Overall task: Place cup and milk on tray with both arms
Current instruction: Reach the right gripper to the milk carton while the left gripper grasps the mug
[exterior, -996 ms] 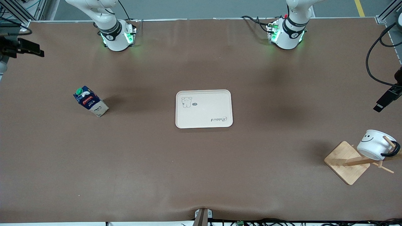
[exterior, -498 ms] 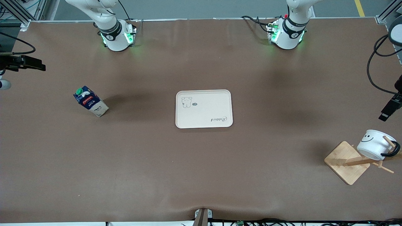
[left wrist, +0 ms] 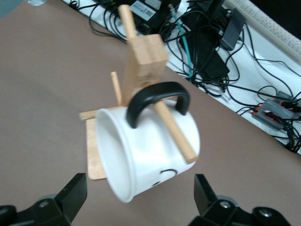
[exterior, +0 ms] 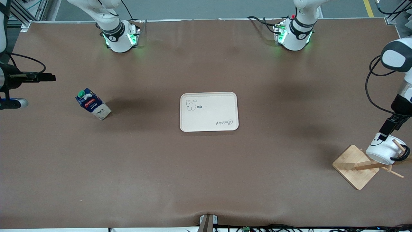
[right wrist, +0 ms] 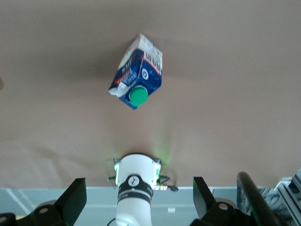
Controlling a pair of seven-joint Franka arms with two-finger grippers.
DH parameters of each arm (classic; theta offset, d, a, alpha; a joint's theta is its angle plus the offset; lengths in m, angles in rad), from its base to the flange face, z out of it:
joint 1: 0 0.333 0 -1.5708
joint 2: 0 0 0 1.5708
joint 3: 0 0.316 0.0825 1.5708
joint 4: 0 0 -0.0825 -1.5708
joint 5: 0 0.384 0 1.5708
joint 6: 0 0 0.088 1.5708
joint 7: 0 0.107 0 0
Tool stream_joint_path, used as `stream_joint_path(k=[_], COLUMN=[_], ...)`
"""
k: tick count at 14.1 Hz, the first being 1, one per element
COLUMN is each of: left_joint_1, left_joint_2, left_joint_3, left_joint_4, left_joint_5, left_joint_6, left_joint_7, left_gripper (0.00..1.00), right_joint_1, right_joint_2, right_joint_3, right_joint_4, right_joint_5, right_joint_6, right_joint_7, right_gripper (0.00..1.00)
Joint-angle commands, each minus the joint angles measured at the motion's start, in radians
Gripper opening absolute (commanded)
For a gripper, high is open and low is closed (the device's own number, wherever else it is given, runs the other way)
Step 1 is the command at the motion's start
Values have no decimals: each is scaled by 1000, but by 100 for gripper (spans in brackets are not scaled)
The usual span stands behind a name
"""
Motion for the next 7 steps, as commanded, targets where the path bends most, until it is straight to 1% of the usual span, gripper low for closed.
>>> stream_joint_path(k=[1, 3, 4, 6, 7], left_joint_1=[-2, -2, 0, 4, 7], left_joint_2=[31, 54, 61, 71, 73], left_joint_3=[-21, -25, -25, -25, -25], left_joint_4=[9, 9, 11, 16, 17], left_joint_5=[-27, -27, -27, -27, -25], left_joint_6=[72, 120, 137, 146, 147], left_joint_7=[28, 54, 71, 94, 104], left_gripper=[96, 93, 89, 82, 77], right_joint_1=[-23, -16, -17, -35, -48], right_joint_2=[19, 25, 25, 27, 28], right_joint_3=[13, 13, 15, 13, 15], right_joint_4=[18, 19, 17, 15, 3], right_joint_5=[11, 11, 11, 13, 13], right_joint_6=[-77, -82, -85, -92, -91], right_joint_7=[6, 70, 105, 118, 120], right_gripper=[100, 100, 100, 100, 100])
